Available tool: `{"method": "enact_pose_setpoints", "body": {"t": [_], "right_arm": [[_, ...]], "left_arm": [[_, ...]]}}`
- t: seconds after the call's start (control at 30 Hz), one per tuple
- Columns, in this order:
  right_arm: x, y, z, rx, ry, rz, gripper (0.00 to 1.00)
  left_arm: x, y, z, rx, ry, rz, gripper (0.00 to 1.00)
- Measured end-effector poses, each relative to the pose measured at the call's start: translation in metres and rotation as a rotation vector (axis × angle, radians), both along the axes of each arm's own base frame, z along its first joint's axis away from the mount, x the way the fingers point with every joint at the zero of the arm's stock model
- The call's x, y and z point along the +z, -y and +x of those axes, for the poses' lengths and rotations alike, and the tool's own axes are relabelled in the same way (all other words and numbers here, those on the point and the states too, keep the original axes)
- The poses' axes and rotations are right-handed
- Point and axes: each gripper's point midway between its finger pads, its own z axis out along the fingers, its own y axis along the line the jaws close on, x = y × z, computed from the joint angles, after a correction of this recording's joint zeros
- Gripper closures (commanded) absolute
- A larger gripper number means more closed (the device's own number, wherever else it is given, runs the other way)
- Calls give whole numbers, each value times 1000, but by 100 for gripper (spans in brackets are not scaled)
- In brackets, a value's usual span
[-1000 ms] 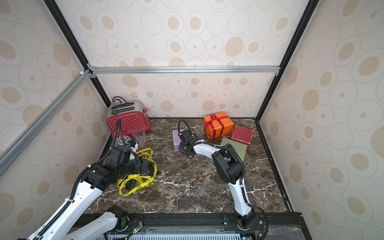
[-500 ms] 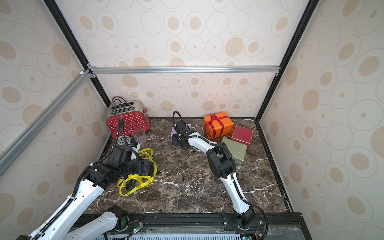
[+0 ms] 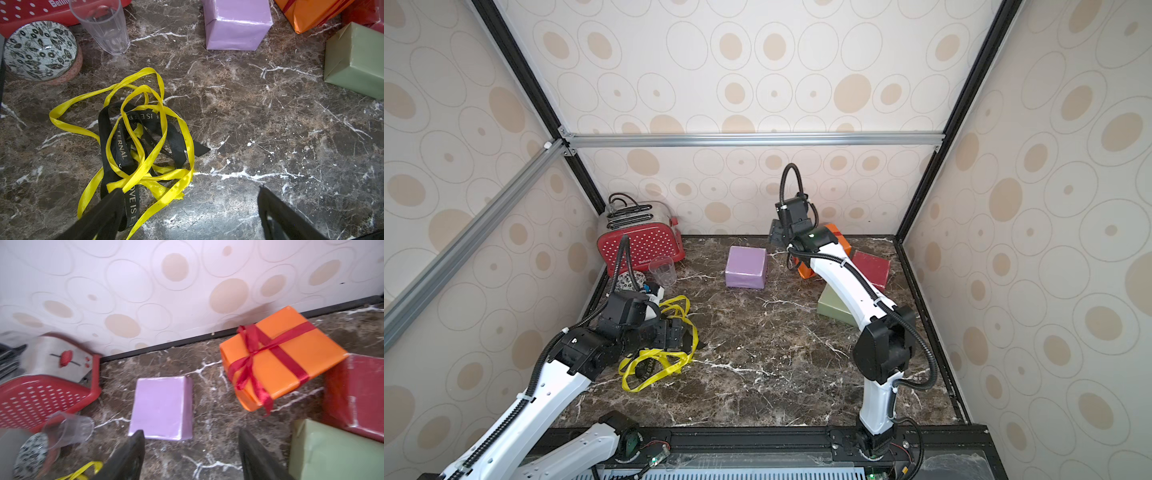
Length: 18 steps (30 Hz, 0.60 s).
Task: Untie the ribbon bows on the gift boxes
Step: Move the gift box to the center of the board.
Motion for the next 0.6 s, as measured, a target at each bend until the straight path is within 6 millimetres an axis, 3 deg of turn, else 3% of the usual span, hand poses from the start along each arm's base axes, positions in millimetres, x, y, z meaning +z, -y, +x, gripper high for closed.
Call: {"method": "enact_pose_setpoints", "body": {"t": [0.13,0.23,0.43,0.5,0.6], "right_arm": [[-41,48,24,-99,-82,-31,33],[-79,65,38,-125,-150,-64,33],[-134,61,60,-103,-235,-111,37],[-142,59,69,-93,-238,-119,37],[-138,57,79,-84,-212,-117,38]], "left_arm": [[-6,2,2,-3,-24,7,1],[-9,2,2,-5,-37,10,1],[-15,4,4,-9,-62,16,1],[-18,5,4,-11,-72,19,1],[-22,6,5,-13,-87,23,1]]}}
